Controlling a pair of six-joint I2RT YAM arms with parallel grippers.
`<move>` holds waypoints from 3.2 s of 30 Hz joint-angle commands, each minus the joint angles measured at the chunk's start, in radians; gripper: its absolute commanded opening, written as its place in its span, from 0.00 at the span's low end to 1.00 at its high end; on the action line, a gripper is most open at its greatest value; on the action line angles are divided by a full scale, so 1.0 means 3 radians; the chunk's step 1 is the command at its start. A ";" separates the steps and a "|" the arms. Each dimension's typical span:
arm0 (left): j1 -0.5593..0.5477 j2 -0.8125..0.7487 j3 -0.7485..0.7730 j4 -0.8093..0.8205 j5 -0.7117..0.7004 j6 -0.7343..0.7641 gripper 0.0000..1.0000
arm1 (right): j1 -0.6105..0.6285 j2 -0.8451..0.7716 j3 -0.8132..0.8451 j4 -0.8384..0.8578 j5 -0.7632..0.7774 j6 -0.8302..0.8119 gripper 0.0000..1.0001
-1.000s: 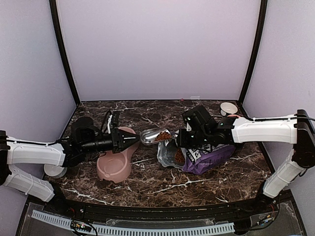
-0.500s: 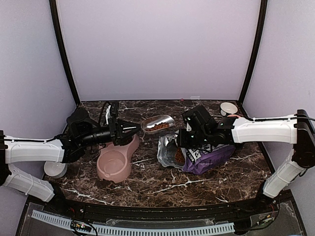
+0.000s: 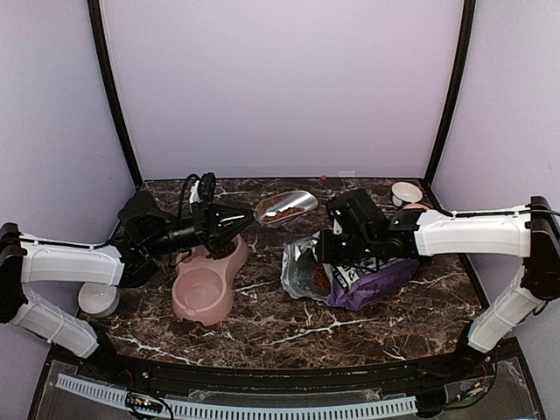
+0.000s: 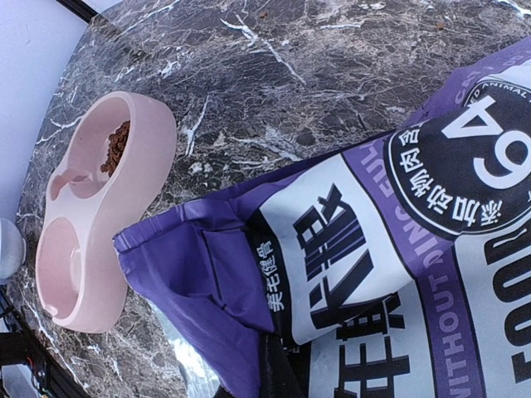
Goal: Serve the pet food
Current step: Place the pet food in the pet food bowl.
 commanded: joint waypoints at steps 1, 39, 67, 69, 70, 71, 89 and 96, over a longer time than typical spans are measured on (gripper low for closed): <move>0.0035 -0.0024 0.0091 0.0249 0.0080 -0.0038 0.00 | -0.0079 -0.0113 -0.0058 -0.0116 0.0212 -0.0006 0.00; 0.1746 -0.2289 -0.0046 -0.4161 0.0210 0.1556 0.00 | -0.0125 0.0030 0.0023 -0.0080 0.0113 -0.0121 0.00; 0.1877 -0.2733 0.0055 -0.5069 -0.0068 0.1795 0.00 | -0.0129 -0.0007 -0.0041 -0.0055 0.0098 -0.0091 0.00; 0.1881 -0.2730 0.0065 -0.5137 -0.0090 0.1826 0.00 | -0.0130 0.0001 -0.0043 -0.0055 0.0101 -0.0091 0.00; 0.1878 -0.2736 0.0065 -0.5154 -0.0087 0.1840 0.00 | -0.0130 -0.0001 -0.0042 -0.0053 0.0097 -0.0092 0.00; 0.1879 -0.2740 0.0068 -0.5171 -0.0090 0.1848 0.00 | -0.0128 -0.0002 -0.0041 -0.0050 0.0096 -0.0091 0.00; 0.1878 -0.2709 0.0109 -0.5573 -0.0251 0.2094 0.00 | -0.0130 0.0011 -0.0080 -0.0015 0.0082 -0.0068 0.00; 0.1880 -0.2655 0.0119 -0.5587 -0.0232 0.2135 0.00 | -0.0129 0.0039 -0.0059 0.0005 0.0060 -0.0075 0.00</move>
